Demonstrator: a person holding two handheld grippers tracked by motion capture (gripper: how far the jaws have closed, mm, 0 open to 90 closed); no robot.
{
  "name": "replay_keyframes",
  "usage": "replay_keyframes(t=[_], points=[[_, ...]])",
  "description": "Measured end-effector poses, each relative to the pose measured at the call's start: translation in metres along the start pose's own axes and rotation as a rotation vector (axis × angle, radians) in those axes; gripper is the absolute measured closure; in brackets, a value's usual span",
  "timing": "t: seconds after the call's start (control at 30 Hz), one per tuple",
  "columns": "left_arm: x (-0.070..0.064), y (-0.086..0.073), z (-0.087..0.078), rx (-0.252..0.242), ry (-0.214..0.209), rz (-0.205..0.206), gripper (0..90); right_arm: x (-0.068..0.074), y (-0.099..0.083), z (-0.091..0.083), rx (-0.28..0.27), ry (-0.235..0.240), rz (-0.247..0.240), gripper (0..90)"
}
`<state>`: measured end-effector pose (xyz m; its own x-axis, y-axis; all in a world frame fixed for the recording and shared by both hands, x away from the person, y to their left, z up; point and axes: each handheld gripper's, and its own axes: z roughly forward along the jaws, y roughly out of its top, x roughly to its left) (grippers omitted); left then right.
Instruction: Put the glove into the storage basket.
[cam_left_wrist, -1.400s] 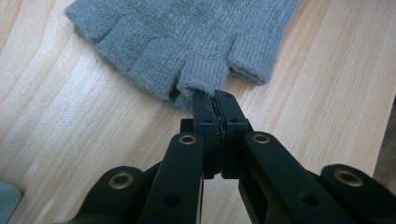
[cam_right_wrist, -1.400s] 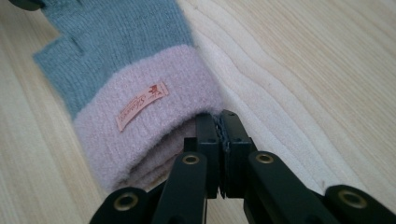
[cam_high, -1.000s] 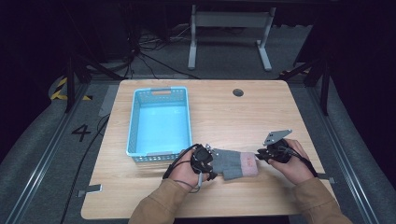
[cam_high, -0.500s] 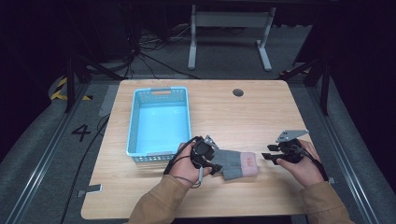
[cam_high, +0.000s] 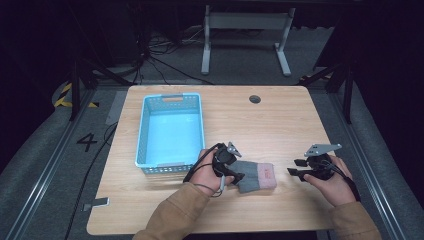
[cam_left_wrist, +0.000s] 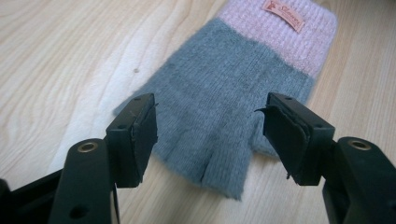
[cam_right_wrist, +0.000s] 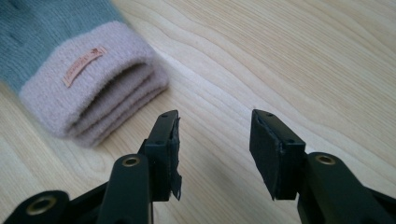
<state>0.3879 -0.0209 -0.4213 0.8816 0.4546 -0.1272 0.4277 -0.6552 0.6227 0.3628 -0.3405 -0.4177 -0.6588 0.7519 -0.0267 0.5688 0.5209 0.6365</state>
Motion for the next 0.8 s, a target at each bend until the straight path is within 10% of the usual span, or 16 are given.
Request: replay_keyframes(t=[0.43,0.8], points=[[-0.008,0.004,0.029,0.056,0.033,0.095,25.9,0.000,-0.007,-0.004,-0.005,0.014,0.031,53.1],[-0.011,0.004,0.037,0.077,0.037,0.090,16.8,0.000,-0.007,-0.003,-0.006,0.026,0.033,52.9]])
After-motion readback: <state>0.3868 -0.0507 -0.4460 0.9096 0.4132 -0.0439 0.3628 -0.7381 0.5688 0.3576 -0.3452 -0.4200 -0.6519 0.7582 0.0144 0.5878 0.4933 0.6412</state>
